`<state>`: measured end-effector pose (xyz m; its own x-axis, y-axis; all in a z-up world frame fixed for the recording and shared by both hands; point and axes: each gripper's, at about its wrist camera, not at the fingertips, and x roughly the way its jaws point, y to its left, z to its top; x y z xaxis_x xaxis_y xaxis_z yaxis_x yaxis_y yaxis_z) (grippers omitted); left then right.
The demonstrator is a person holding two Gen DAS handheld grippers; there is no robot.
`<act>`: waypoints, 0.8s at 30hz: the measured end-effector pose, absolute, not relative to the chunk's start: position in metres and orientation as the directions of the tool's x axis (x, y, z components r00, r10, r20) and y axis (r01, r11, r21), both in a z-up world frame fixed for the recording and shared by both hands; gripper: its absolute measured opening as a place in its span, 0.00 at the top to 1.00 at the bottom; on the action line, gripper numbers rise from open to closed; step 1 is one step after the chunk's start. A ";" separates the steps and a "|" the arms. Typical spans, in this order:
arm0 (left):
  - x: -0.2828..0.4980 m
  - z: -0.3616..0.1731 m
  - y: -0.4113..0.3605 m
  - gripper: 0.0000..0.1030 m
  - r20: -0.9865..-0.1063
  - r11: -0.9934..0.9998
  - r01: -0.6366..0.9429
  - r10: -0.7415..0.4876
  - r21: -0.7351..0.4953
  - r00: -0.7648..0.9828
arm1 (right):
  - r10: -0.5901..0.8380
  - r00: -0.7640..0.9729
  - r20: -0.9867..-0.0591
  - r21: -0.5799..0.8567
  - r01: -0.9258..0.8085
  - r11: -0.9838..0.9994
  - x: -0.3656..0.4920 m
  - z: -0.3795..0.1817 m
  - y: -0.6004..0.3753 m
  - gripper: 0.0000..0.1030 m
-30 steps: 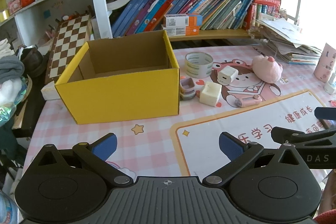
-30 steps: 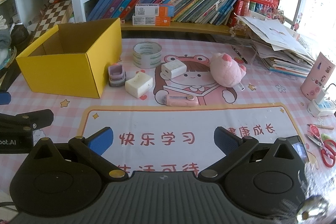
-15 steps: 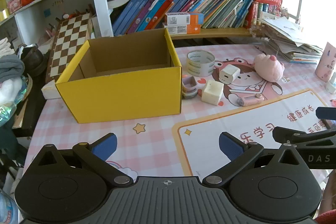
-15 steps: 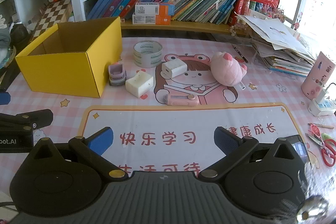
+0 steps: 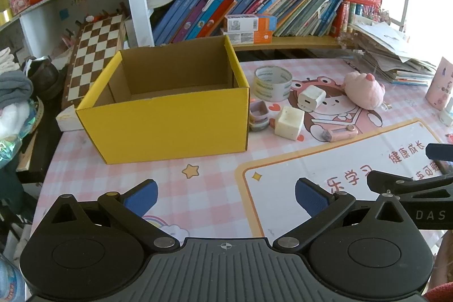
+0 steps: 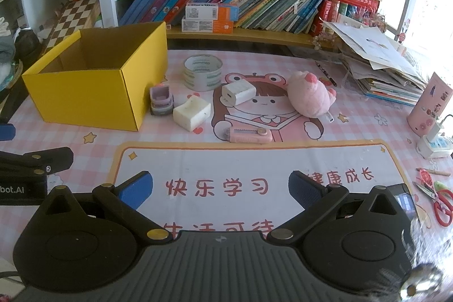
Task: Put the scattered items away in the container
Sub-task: 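Move both tools toward the white sponge and pink box cutter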
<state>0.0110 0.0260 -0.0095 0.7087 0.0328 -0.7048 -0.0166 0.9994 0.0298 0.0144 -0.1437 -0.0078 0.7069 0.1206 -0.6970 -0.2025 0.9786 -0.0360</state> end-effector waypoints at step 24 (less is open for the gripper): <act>0.010 -0.011 0.044 0.00 -0.694 0.996 0.082 -0.073 -0.020 0.717 | 0.072 0.707 -0.703 -0.063 -0.163 0.985 0.004 -0.009 -0.120 0.00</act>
<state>0.0096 0.0436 -0.0108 0.7167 -0.0729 -0.6936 0.0824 0.9964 -0.0196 0.0042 -0.1201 -0.0086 0.7072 0.0721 -0.7033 -0.1632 0.9846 -0.0632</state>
